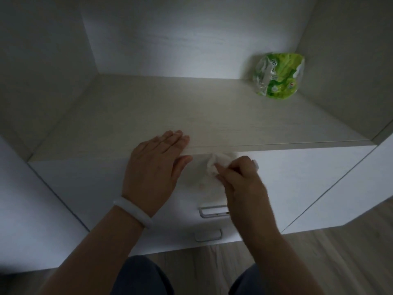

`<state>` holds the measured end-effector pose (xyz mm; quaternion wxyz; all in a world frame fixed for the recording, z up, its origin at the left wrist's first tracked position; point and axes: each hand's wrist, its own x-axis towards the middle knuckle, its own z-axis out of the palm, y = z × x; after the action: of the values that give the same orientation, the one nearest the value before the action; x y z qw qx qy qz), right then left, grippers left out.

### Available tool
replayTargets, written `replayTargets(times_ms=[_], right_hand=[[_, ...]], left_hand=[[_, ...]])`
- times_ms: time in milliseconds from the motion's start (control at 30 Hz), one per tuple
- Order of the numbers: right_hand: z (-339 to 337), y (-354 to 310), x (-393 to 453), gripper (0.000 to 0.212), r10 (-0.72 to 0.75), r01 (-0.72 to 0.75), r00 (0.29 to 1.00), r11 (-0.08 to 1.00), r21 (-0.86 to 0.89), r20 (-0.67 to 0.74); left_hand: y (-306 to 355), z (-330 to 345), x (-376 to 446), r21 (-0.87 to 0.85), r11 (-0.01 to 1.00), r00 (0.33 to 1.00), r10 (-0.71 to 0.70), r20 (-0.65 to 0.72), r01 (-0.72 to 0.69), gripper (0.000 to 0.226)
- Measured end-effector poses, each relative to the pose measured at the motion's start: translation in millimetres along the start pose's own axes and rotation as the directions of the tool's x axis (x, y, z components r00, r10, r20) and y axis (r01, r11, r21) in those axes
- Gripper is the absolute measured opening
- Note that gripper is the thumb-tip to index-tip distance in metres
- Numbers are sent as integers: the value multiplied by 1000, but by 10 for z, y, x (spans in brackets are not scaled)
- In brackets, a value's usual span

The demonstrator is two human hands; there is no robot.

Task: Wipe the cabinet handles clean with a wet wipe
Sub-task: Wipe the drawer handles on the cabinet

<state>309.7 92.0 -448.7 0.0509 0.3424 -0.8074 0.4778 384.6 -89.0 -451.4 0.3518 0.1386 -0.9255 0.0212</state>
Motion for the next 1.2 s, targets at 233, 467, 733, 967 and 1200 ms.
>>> replayTargets(times_ms=[233, 467, 733, 967, 1200], right_hand=[[-354, 95, 92, 23, -92, 37, 979, 957, -287, -180], [24, -104, 109, 8, -161, 159, 987, 939, -306, 18], [-364, 96, 159, 14, -223, 209, 975, 910, -357, 4], [-5, -98, 107, 5, -172, 170, 985, 920, -353, 26], [-323, -23, 166, 6, -97, 103, 995, 903, -418, 35]], left_hand=[[27, -18, 16, 3, 1000, 1000, -10, -7, 10, 46], [22, -17, 12, -5, 1000, 1000, -10, 1, 10, 48], [27, -4, 15, -1, 1000, 1000, -12, -13, 12, 46], [26, -19, 11, 7, 1000, 1000, -18, -15, 19, 46], [41, -27, 19, 14, 1000, 1000, -17, -22, 17, 45]])
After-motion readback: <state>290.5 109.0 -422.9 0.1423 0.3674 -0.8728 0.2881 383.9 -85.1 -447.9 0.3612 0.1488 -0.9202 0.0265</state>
